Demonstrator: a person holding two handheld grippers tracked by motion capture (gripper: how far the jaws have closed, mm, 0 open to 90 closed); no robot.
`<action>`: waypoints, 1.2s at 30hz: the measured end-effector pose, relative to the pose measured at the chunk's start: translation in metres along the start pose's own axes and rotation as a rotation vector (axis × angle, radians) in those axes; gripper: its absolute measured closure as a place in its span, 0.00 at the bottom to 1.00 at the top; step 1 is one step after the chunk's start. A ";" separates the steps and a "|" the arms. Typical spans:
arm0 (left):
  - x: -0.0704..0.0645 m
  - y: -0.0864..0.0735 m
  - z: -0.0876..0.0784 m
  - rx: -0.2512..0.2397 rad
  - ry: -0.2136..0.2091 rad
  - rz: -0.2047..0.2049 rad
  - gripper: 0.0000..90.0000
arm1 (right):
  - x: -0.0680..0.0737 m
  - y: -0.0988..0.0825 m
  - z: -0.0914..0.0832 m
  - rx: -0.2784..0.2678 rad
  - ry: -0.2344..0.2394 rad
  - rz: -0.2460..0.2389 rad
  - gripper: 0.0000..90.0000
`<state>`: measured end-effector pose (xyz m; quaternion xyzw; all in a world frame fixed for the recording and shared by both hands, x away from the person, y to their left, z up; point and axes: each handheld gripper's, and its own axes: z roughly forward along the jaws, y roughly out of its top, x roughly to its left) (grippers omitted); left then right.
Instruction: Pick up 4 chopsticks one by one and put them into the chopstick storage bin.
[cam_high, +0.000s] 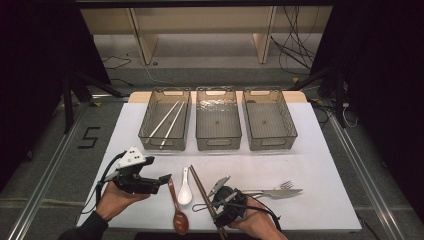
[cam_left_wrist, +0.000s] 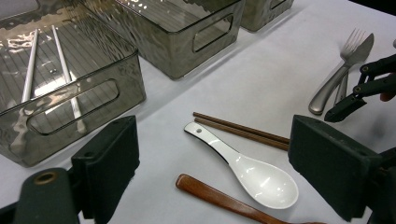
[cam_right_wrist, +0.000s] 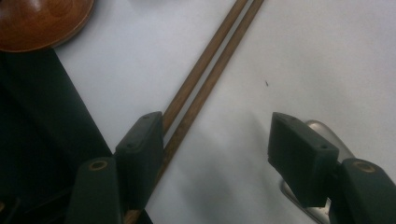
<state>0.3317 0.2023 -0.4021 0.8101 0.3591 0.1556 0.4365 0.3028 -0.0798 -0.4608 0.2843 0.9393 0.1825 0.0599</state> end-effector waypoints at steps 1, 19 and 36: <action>0.000 0.000 0.000 0.000 -0.001 0.000 0.18 | 0.001 0.000 0.001 0.007 -0.006 -0.007 0.42; 0.000 -0.002 0.003 0.014 -0.002 0.014 0.18 | -0.005 -0.003 -0.001 0.070 0.027 -0.049 0.70; -0.001 -0.003 0.004 0.030 -0.005 0.029 0.18 | -0.008 -0.003 -0.005 0.105 0.021 0.014 0.89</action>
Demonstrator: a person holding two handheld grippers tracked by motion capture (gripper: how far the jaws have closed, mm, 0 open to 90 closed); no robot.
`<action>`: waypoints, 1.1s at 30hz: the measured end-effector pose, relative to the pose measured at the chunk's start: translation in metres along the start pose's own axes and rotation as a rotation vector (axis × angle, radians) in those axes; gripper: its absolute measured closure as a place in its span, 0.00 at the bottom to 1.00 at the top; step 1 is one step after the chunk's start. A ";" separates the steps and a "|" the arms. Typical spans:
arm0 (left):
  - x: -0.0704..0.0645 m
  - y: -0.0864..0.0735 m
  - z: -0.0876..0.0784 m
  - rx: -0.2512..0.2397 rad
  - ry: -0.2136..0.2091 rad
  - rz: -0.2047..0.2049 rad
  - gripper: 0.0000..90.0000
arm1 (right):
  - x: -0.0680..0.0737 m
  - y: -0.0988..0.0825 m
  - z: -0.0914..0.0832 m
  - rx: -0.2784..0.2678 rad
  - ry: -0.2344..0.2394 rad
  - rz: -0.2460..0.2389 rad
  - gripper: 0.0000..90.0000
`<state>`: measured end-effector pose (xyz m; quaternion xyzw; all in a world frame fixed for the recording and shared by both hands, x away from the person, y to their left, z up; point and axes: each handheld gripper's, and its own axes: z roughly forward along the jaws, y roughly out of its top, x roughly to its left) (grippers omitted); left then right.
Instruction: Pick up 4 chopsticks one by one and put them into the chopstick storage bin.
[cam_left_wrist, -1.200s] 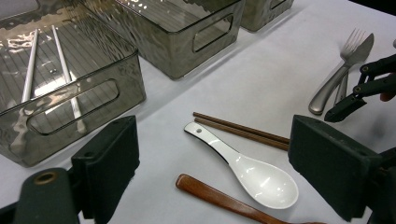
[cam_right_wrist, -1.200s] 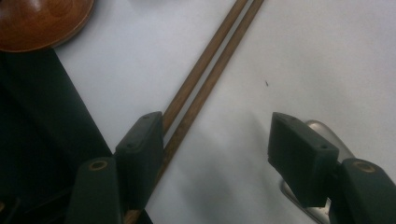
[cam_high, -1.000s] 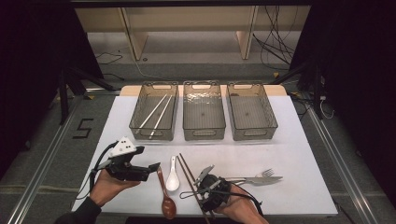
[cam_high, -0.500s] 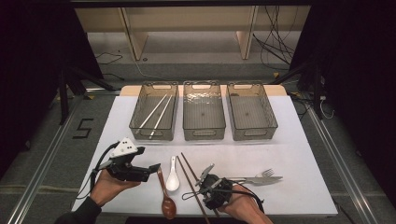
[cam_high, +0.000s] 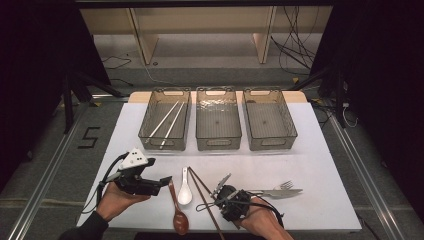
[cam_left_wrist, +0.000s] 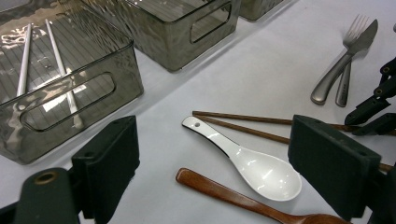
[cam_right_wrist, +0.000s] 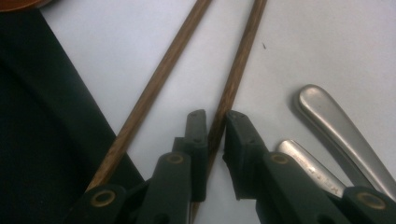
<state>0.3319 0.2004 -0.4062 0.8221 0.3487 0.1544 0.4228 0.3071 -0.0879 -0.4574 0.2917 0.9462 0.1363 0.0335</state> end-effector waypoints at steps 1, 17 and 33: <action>0.000 0.000 0.000 0.000 -0.001 0.000 0.18 | 0.000 0.000 0.000 0.005 -0.002 0.014 0.90; -0.003 -0.001 0.002 0.015 -0.005 0.018 0.18 | -0.005 -0.002 -0.001 0.038 -0.016 0.045 0.94; -0.002 -0.001 0.002 0.022 -0.006 0.017 0.18 | -0.009 -0.010 -0.009 0.048 -0.015 0.018 0.95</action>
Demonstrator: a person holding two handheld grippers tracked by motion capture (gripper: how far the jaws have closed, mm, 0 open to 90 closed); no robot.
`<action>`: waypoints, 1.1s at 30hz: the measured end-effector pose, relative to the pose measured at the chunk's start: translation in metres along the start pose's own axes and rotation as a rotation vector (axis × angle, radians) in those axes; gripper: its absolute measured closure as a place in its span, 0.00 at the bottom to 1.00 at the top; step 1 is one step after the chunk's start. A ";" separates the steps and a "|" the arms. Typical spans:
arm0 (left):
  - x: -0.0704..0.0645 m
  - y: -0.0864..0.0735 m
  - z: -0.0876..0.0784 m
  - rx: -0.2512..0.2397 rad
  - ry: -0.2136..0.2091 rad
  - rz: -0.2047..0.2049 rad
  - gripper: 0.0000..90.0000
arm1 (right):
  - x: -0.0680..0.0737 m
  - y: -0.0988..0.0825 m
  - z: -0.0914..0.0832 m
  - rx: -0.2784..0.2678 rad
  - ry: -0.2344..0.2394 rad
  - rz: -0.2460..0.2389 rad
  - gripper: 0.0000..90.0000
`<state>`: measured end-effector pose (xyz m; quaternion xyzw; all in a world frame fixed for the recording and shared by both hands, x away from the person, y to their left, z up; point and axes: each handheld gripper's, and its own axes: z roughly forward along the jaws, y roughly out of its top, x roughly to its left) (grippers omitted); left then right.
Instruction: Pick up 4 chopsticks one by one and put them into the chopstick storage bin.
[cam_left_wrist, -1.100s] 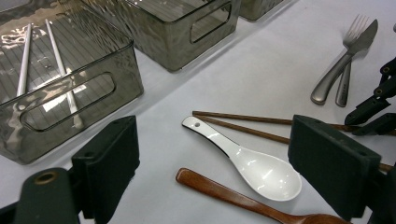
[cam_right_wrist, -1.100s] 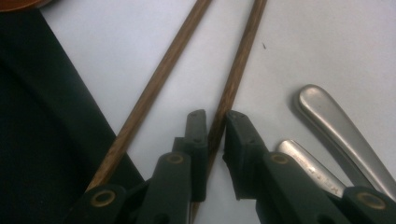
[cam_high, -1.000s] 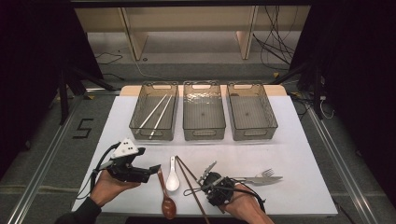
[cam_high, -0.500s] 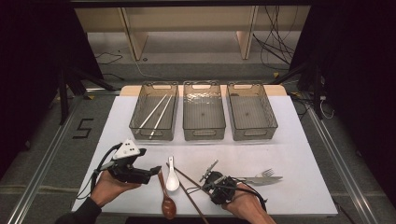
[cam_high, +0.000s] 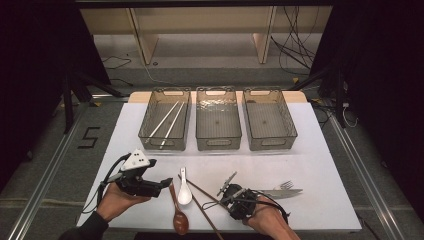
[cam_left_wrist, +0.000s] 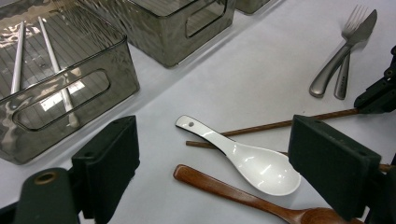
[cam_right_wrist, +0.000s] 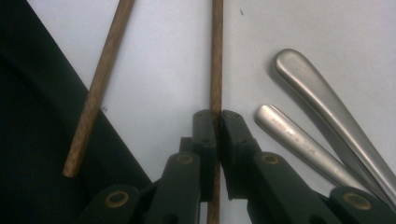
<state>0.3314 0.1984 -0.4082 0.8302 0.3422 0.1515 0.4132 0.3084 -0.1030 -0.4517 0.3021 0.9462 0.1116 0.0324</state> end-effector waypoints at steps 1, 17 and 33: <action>0.000 0.000 0.000 0.001 0.001 0.002 0.18 | 0.000 -0.001 -0.001 0.002 0.005 0.004 0.95; -0.001 -0.001 0.004 0.018 -0.015 0.013 0.18 | -0.011 -0.010 -0.020 -0.041 0.010 -0.005 0.95; -0.022 0.014 0.033 0.129 -0.104 0.187 0.18 | -0.004 -0.006 -0.038 -0.104 0.006 -0.102 0.95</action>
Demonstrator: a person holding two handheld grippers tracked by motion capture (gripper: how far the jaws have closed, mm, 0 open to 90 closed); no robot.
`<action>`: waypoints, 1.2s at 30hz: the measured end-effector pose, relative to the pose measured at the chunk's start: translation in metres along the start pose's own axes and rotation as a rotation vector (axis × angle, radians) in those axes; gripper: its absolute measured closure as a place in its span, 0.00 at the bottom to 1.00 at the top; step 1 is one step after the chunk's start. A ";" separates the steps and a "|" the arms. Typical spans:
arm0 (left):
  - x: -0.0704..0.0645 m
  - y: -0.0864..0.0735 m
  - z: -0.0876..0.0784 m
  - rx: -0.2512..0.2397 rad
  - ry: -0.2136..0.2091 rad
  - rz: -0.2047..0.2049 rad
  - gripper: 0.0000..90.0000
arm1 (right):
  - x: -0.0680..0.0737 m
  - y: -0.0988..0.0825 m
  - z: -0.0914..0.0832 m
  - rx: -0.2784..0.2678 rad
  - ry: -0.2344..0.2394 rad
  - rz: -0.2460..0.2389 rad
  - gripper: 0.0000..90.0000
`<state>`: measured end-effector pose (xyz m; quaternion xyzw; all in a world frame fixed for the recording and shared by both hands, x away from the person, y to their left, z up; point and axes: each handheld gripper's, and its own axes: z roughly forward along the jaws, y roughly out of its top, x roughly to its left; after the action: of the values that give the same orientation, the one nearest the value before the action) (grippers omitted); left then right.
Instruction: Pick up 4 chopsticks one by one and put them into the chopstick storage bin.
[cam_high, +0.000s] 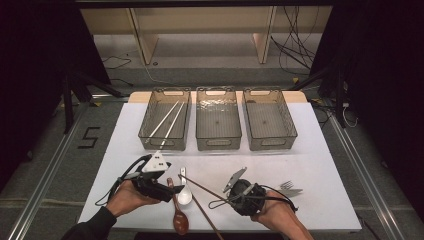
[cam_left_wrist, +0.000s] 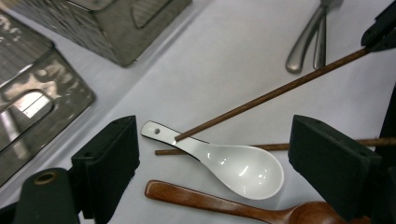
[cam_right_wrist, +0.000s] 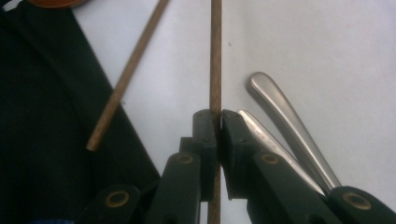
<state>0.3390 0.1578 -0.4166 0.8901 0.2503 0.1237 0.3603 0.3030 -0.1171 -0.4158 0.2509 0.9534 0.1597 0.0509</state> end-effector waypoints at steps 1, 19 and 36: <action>-0.002 0.001 0.003 0.014 -0.007 0.020 0.18 | 0.001 0.001 0.000 -0.009 0.003 -0.014 0.95; -0.023 0.011 0.027 0.218 -0.096 0.289 0.33 | 0.019 0.008 -0.006 -0.030 0.036 -0.125 0.95; -0.027 0.009 0.027 0.295 -0.172 0.397 0.77 | 0.024 0.008 -0.006 -0.044 0.055 -0.178 0.95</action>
<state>0.3300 0.1225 -0.4306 0.9719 0.0546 0.0778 0.2153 0.2851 -0.1006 -0.4079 0.1596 0.9692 0.1824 0.0441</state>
